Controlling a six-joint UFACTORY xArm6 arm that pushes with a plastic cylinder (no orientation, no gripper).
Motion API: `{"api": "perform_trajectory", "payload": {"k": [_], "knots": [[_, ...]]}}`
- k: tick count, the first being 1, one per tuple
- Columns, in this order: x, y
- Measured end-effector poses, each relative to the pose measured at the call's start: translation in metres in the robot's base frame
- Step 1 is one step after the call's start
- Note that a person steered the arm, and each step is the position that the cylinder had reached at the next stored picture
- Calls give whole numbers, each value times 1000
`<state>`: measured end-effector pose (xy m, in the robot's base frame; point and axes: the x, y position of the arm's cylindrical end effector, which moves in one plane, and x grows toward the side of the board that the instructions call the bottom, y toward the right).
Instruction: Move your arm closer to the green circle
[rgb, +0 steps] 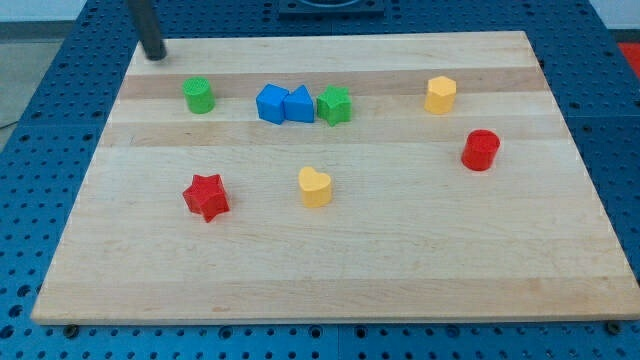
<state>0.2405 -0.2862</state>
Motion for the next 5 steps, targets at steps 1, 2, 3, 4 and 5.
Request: {"api": "perform_trajectory", "payload": {"k": [1,2,3,4,5], "knots": [[38,-19],[78,-13],[115,11],[114,21],[69,-6]]}}
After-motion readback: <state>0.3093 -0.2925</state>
